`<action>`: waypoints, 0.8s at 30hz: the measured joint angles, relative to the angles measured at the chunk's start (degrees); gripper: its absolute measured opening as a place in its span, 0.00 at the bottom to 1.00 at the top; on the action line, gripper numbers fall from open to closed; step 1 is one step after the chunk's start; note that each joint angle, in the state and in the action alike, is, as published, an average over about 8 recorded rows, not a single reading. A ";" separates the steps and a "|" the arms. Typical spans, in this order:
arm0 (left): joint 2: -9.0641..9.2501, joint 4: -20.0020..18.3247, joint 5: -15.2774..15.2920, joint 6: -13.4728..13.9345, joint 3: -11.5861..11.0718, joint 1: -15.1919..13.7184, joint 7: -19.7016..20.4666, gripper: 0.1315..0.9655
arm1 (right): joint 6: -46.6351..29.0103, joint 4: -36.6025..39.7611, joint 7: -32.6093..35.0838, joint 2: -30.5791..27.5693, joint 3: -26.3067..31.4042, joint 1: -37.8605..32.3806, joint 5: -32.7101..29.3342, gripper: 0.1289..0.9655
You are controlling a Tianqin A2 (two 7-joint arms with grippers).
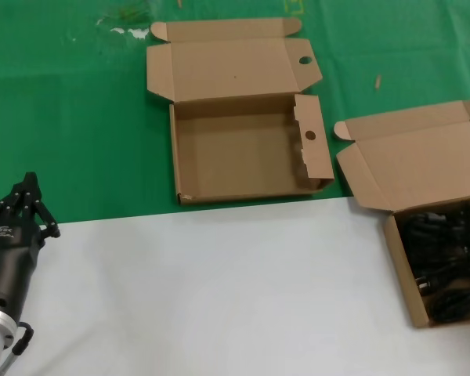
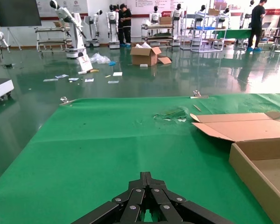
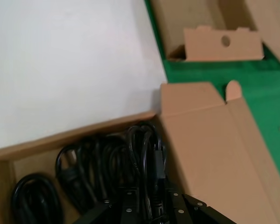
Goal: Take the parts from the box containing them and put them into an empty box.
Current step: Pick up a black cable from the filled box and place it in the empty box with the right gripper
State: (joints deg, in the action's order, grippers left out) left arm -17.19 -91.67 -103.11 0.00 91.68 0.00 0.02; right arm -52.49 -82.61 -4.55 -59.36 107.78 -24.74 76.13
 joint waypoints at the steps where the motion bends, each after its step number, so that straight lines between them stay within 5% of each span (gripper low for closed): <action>1: 0.00 0.00 0.00 0.00 0.00 0.00 0.00 0.01 | -0.22 -0.45 -0.38 -0.09 -0.12 -0.20 0.07 0.12; 13: 0.00 0.00 0.00 0.00 0.00 0.00 0.00 0.01 | -3.21 -6.81 -6.25 0.68 -1.14 -6.71 -0.34 0.11; 24: 0.00 0.00 0.00 0.00 0.00 0.00 0.00 0.01 | -4.91 -6.77 -10.50 12.15 3.44 -20.95 -6.89 0.11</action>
State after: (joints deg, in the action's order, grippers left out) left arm -17.19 -91.67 -103.11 0.00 91.68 0.00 0.02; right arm -57.41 -89.38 -15.05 -47.21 111.21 -45.69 69.25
